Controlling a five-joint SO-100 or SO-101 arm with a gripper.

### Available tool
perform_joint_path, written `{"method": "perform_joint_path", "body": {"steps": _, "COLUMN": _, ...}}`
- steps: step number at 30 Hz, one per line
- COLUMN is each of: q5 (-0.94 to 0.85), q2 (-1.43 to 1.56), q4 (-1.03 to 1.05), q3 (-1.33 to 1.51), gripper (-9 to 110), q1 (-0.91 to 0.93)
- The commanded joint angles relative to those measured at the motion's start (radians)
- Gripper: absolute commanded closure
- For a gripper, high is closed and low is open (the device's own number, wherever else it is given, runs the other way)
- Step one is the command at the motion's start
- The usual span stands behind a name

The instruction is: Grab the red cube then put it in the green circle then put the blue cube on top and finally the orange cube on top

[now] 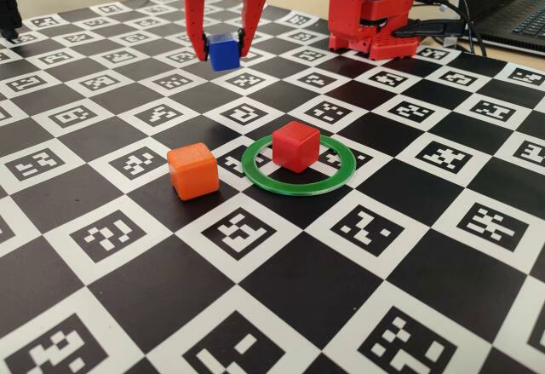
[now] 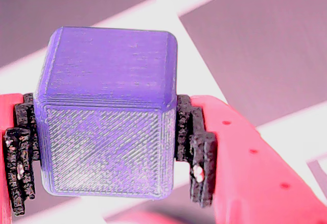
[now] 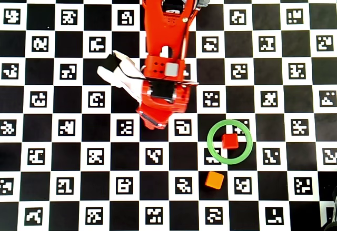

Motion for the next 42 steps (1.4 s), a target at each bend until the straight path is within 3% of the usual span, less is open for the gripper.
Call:
{"method": "perform_joint_path", "body": {"steps": 1, "q5": -0.028, "q2": 0.124, "q4": 0.071, "q3": -0.156, "gripper": 92, "q1": -0.084}}
{"method": "perform_joint_path", "body": {"steps": 11, "q5": -0.064, "q2": -0.021, "q4": 0.293, "q3": -0.538, "gripper": 93, "q1": -0.252}}
{"method": "perform_joint_path", "body": {"steps": 21, "q5": -0.081, "q2": -0.215, "q4": 0.325, "q3": -0.781, "gripper": 93, "q1": -0.407}}
{"method": "perform_joint_path", "body": {"steps": 42, "q5": -0.097, "q2": -0.331, "q4": 0.083, "q3": -0.606, "gripper": 93, "q1": -0.437}}
